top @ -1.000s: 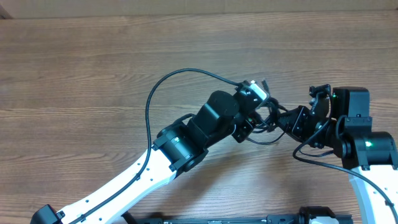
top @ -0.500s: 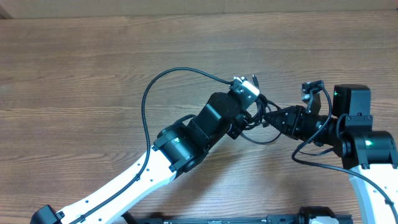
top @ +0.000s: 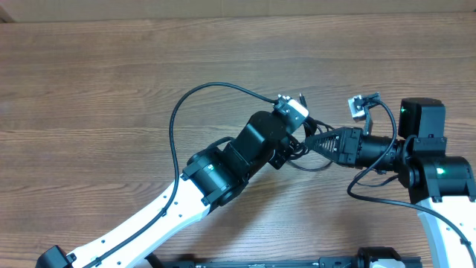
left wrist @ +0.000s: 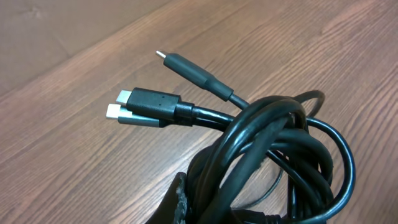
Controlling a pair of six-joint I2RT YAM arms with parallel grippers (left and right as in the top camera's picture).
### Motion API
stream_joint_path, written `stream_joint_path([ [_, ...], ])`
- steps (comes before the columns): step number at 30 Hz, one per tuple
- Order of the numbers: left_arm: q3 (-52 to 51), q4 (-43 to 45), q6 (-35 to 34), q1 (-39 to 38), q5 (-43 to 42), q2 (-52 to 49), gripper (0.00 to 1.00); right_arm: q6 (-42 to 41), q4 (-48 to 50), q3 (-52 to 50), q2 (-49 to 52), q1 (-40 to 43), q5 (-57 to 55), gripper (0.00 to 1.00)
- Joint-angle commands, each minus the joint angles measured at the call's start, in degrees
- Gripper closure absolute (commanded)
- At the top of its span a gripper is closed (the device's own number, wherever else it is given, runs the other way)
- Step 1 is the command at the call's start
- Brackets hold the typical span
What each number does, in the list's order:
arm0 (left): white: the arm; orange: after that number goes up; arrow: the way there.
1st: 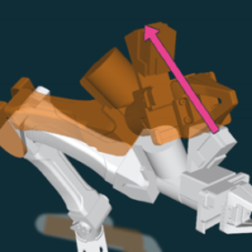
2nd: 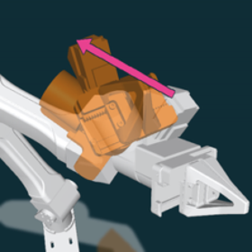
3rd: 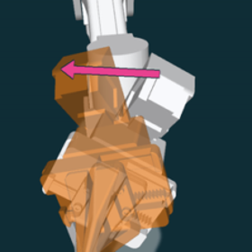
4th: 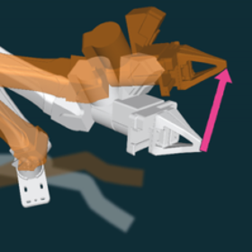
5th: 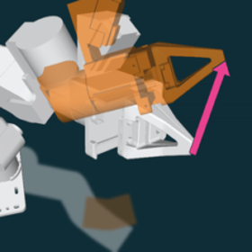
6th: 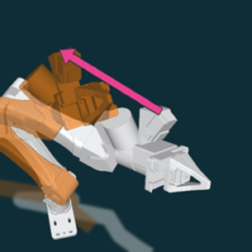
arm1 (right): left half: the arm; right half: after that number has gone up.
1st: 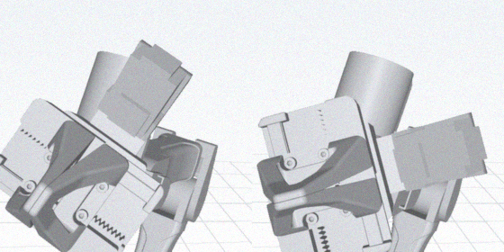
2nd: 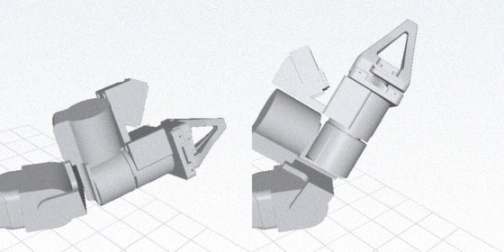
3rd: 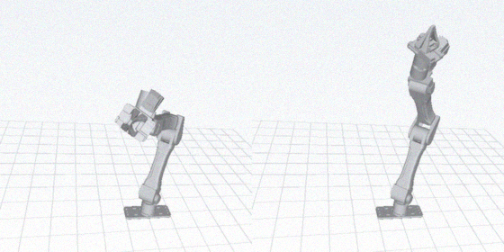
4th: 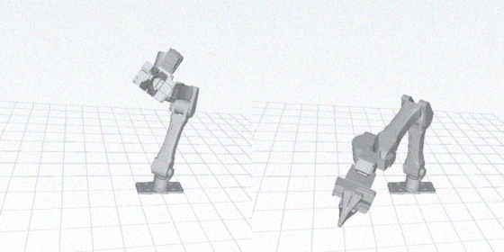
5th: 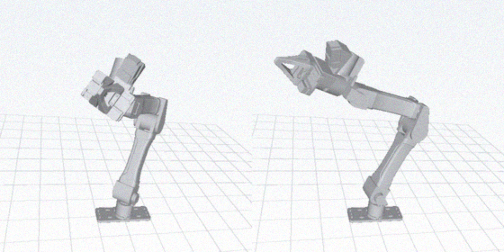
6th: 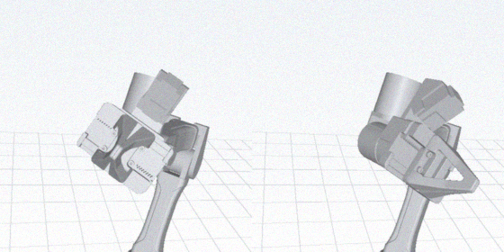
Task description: Untangle cables
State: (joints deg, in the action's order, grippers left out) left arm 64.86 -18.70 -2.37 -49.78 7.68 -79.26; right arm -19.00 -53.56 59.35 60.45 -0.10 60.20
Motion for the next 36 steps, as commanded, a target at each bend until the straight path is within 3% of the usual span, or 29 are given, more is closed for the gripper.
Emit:
stream_joint_path([
  [1, 0.92, -0.28, 1.16, 0.24, -1.09, 0.90, 0.96, 1.09, 0.37, 0.74, -0.33, -0.15, 2.95, 0.96],
  [9, 0.92, 0.57, 1.03, 0.26, -0.85, 0.85, 0.96, 1.01, 0.11, 0.74, -0.33, -0.15, -0.24, 0.96],
  [14, 0.92, 0.74, -1.46, 0.26, 0.42, 0.85, 0.96, -5.79, -1.42, 0.74, -0.33, -0.15, -11.17, 0.80],
  [18, 0.92, 0.68, -5.25, 0.26, 3.98, 0.85, 0.96, -10.01, -3.13, 0.74, -0.33, -0.15, -18.40, 0.78],
  [23, 0.92, 1.42, -10.69, 0.24, 3.82, 0.85, 0.96, -10.16, -3.15, 0.74, -0.33, -0.15, -19.32, 0.76],
  [30, 0.92, 2.38, -11.96, 0.24, -3.91, 0.85, 0.96, -10.23, -3.13, 0.74, -0.33, -0.15, -21.24, 0.73],
  [36, 0.92, 1.97, -8.68, 0.24, -9.84, 0.85, 0.96, -11.26, -3.26, 0.72, -0.33, -0.15, -23.19, 0.73],
])
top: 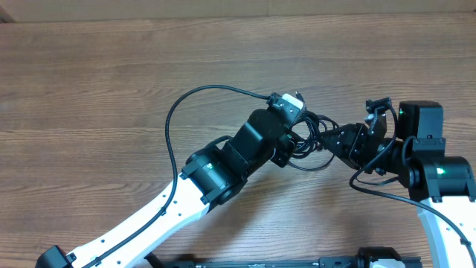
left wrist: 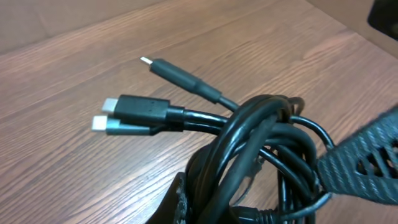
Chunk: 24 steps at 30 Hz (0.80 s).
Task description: Untangle cables
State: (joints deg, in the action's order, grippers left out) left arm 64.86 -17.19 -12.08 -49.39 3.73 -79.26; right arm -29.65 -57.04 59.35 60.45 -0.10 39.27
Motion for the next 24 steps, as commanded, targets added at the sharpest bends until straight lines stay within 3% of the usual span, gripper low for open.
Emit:
stream_joint_path([
  [1, 0.92, 0.33, 1.14, -0.15, -6.36, 0.85, 0.96, -0.61, 0.11, 0.72, -0.31, -0.15, -2.43, 0.73],
  [4, 0.92, 0.37, 1.20, -0.15, -6.97, 0.85, 0.96, -0.61, 0.07, 0.72, -0.31, -0.15, -2.82, 0.75],
  [9, 0.92, 0.72, 3.28, -0.15, -13.27, 0.83, 0.96, -2.08, 0.26, 0.72, -0.31, -0.15, -2.80, 0.88],
  [24, 0.92, 1.18, 3.08, -2.78, -15.54, 0.83, 0.96, -4.04, 1.36, 0.72, -0.33, -0.15, -2.12, 0.96],
])
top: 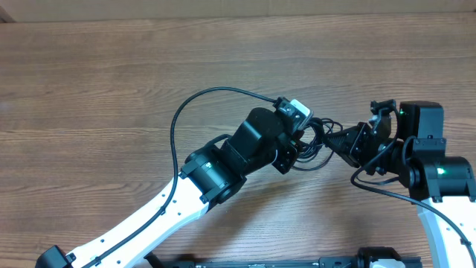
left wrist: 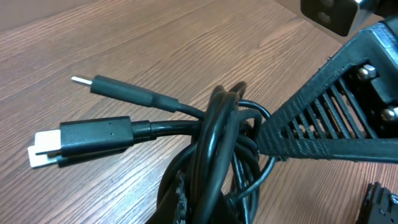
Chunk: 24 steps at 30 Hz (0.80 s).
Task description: Untangle cables
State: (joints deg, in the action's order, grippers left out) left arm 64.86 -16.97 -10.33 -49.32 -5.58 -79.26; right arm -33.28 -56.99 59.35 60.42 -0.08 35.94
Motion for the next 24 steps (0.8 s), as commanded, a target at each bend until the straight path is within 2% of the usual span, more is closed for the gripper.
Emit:
stream_joint_path([
  [1, 0.92, 0.96, 1.33, -3.06, -6.16, 0.83, 0.96, -0.42, 1.40, 0.72, -0.31, -0.17, 1.20, 0.96],
  [4, 0.92, 0.96, 1.33, -3.23, -6.05, 0.83, 0.96, -0.39, 1.81, 0.72, -0.31, -0.17, 1.20, 0.96],
  [8, 0.92, 0.94, 1.31, -3.45, -6.10, 0.83, 0.96, -0.39, 2.99, 0.72, -0.31, -0.17, 1.20, 0.91],
  [14, 0.92, 0.94, 1.27, -3.67, -6.71, 0.83, 0.96, -0.42, 4.33, 0.72, -0.31, -0.17, 1.27, 0.96],
  [24, 0.92, 0.96, 0.87, -4.42, -8.07, 0.83, 0.96, -0.44, 7.30, 0.74, -0.31, -0.17, 6.21, 0.96],
])
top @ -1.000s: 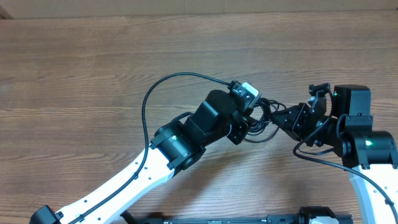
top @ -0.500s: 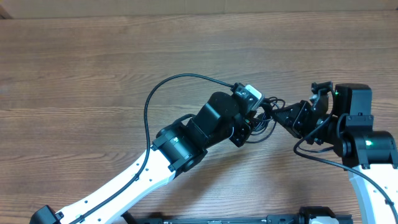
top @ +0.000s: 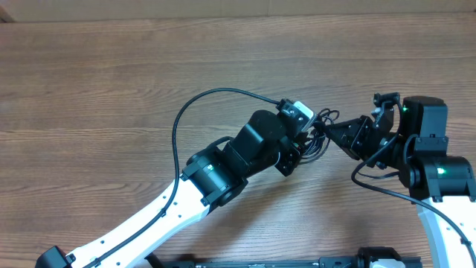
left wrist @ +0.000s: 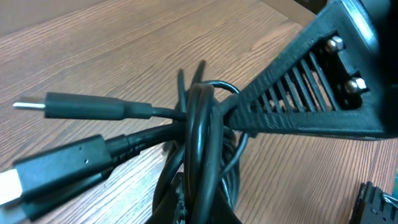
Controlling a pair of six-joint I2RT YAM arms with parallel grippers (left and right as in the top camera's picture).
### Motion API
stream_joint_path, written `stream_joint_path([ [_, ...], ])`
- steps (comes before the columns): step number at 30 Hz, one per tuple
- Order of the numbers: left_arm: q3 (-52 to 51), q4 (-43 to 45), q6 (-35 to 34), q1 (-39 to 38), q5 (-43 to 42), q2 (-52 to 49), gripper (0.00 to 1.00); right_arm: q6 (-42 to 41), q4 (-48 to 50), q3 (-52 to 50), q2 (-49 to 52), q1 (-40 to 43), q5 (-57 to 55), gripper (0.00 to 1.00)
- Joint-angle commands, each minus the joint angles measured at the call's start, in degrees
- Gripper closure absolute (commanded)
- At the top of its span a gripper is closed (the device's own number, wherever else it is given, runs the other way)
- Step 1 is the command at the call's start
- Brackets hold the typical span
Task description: Untangle cables
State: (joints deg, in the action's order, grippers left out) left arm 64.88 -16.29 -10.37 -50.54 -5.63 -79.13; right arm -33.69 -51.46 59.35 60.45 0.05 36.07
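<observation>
A bundle of black cables (left wrist: 200, 134) is coiled on itself, and my left gripper (left wrist: 198, 208) is shut on its lower part. Two plug ends stick out to the left: a thin plug (left wrist: 81, 106) and a thicker plug (left wrist: 59, 163). One latticed finger (left wrist: 292, 99) of my right gripper comes in from the right, its tip against the coil. The other finger (left wrist: 368, 200) shows far below it. In the overhead view the bundle (top: 317, 138) sits between the left gripper (top: 303, 146) and the right gripper (top: 326, 131), which is open.
The wooden table (top: 111, 82) lies under everything. A thin black lead (top: 178, 123) arcs from the left wrist's camera back to that arm. Another lead (top: 366, 180) loops under the right arm. The two wrists are very close together.
The bundle has turned in the left wrist view, with its plugs now lower and further left. The right finger, then just beside the coil, now has its tip against the strands.
At first my left gripper held the bundle alone in its wrist view, plugs pointing up and left. Then the right gripper's finger showed at the right edge. Then it stood close beside the coil, and now it touches it while the left grip holds.
</observation>
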Motion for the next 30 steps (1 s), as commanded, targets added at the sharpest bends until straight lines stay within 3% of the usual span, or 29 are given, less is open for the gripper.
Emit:
stream_joint_path([
  [1, 0.90, 0.28, 0.92, -3.21, -8.02, 0.70, 0.96, -0.02, 1.97, 0.72, -0.33, -0.31, 6.19, 0.96],
  [6, 0.90, 0.48, 0.94, -3.52, -7.98, 0.70, 0.96, 0.02, 3.85, 0.72, -0.33, -0.31, 8.66, 0.91],
  [17, 0.90, 0.68, 1.18, -3.52, -7.65, 0.70, 0.96, 0.04, 5.11, 0.72, -0.33, -0.31, 9.07, 0.96],
  [25, 0.90, -0.92, 4.07, -3.48, 8.24, 0.70, 0.96, 5.73, 6.05, 0.74, -0.33, -0.31, 20.31, 0.96],
  [30, 0.90, -2.27, 9.18, -3.48, 9.31, 0.68, 0.96, 6.78, 9.07, 0.74, -0.81, -0.31, 27.74, 0.96],
])
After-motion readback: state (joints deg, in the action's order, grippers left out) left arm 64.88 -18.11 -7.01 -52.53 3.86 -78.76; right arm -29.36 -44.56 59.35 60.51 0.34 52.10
